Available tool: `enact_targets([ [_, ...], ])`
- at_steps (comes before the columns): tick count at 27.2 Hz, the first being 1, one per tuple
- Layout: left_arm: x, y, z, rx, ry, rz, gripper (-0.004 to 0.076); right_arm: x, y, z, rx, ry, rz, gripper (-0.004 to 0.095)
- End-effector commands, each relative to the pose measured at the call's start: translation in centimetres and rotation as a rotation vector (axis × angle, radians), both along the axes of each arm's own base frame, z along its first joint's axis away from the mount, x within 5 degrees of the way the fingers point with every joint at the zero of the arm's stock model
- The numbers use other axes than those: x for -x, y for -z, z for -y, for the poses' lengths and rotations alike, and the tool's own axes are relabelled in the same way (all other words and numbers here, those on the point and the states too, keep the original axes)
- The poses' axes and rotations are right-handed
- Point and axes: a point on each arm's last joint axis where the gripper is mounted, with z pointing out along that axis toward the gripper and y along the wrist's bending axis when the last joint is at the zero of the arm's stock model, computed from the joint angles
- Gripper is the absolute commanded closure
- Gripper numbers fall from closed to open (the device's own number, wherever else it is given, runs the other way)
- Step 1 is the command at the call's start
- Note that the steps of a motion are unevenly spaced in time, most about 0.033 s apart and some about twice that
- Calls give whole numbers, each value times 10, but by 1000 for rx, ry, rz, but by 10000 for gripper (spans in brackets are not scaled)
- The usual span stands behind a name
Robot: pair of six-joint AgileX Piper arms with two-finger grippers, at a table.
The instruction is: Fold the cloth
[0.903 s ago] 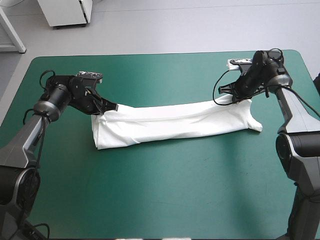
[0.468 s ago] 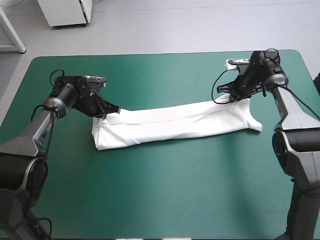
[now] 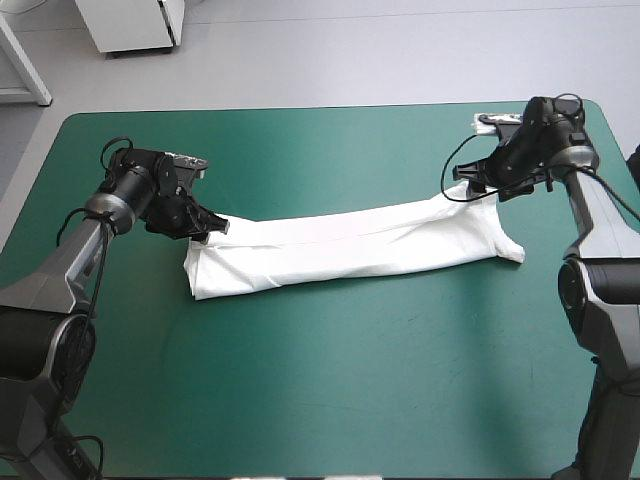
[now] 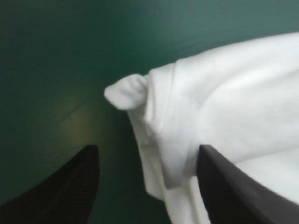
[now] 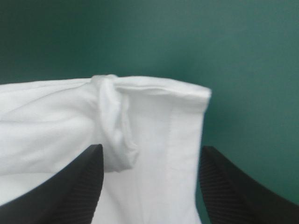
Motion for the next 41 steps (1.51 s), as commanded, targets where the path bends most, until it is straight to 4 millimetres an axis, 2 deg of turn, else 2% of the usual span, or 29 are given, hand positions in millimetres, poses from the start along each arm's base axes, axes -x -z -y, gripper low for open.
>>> enact_targets([
  [1,7,-47,-4,-22,-26,90,230,22,-71,25,-3,51,185,331],
  [5,14,-93,7,135,-4,182,230,43,-103,44,-15,102,258,331],
  [8,23,-126,24,326,79,248,231,59,-125,45,-31,104,313,331],
  [10,27,-137,37,397,120,267,245,71,-137,42,-40,92,339,331],
  [12,30,-140,53,406,194,278,302,82,-142,40,-38,87,344,334],
  [13,31,-139,59,409,216,274,339,86,-141,39,-39,88,338,338],
  [15,32,-135,76,420,255,265,464,95,-140,39,-30,88,323,355],
  [18,32,-128,100,462,338,258,710,107,-134,38,-18,89,294,387],
  [19,31,-126,107,476,361,258,729,110,-132,38,-14,84,286,401],
  [22,27,-117,124,523,387,251,728,123,-128,36,-12,76,264,487],
  [24,21,-109,133,581,381,220,728,130,-127,35,-4,58,260,588],
  [29,5,-79,149,648,387,137,728,143,-132,33,7,20,279,928],
  [34,-11,-52,166,685,388,71,733,144,-134,32,-2,19,284,927],
  [38,-20,-39,192,692,435,36,733,143,-132,32,-3,19,281,927],
  [41,-23,-15,207,662,429,-26,733,139,-128,33,7,13,266,927],
])
